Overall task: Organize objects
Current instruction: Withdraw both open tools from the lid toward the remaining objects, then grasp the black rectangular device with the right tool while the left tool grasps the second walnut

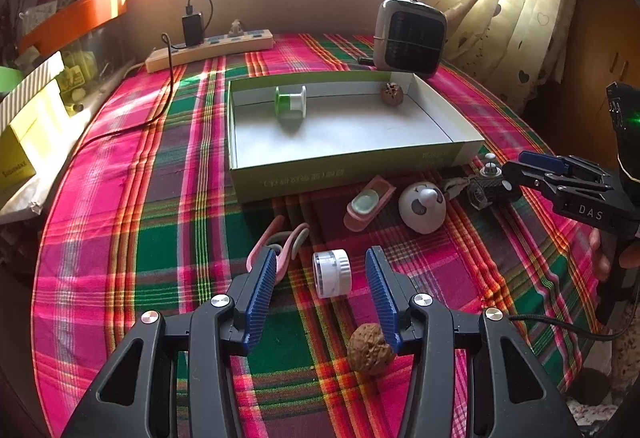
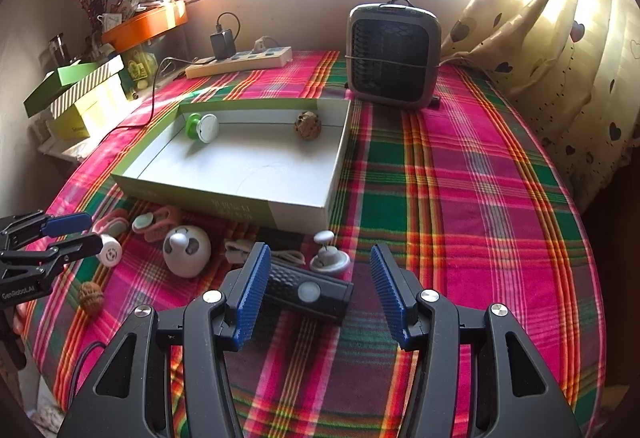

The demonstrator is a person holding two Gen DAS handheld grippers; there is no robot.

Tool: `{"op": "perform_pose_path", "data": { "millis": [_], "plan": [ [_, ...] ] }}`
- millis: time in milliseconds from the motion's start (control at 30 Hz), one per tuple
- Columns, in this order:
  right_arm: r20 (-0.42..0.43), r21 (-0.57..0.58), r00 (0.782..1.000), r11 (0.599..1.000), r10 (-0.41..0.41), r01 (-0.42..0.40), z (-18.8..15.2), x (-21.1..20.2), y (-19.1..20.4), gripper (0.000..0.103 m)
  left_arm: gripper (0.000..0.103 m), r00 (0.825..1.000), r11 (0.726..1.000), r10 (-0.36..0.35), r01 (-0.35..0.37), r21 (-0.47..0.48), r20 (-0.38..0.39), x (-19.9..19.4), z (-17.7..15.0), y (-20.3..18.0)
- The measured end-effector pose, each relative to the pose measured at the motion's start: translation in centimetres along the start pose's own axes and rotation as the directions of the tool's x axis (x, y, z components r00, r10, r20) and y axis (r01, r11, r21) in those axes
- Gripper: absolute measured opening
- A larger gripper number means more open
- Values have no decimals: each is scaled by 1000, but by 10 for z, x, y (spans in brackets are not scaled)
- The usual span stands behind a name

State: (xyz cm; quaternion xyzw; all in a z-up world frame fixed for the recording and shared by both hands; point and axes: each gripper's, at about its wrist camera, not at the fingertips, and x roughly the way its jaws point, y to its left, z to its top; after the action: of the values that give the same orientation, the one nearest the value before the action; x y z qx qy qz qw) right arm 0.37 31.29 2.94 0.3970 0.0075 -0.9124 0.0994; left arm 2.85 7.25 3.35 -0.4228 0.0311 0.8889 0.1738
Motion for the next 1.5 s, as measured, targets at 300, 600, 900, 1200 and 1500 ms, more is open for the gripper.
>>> {"op": "perform_pose_path", "data": {
  "millis": [300,600,900,1200,1500],
  "plan": [
    [-10,-8,998,998,63,-63,-8,3,-4,53,45,998,998,-59,59,15,-15,-7,-18,-5],
    [-32,-30,997,997,74,-75,-10,12,-3,55,45,996,997,-77,78,16,-47,-1,-26,-9],
    [-46,-45,994,994,99,-102,-10,12,-3,56,45,995,996,-83,85,24,-55,0,-28,-11],
    [-67,-88,988,986,139,-145,-21,6,8,56,45,995,996,-79,81,27,-59,1,-28,-12],
    [-93,-119,979,974,182,-192,-29,4,22,56,45,996,997,-70,72,19,-61,2,-29,-11]
  ]
}}
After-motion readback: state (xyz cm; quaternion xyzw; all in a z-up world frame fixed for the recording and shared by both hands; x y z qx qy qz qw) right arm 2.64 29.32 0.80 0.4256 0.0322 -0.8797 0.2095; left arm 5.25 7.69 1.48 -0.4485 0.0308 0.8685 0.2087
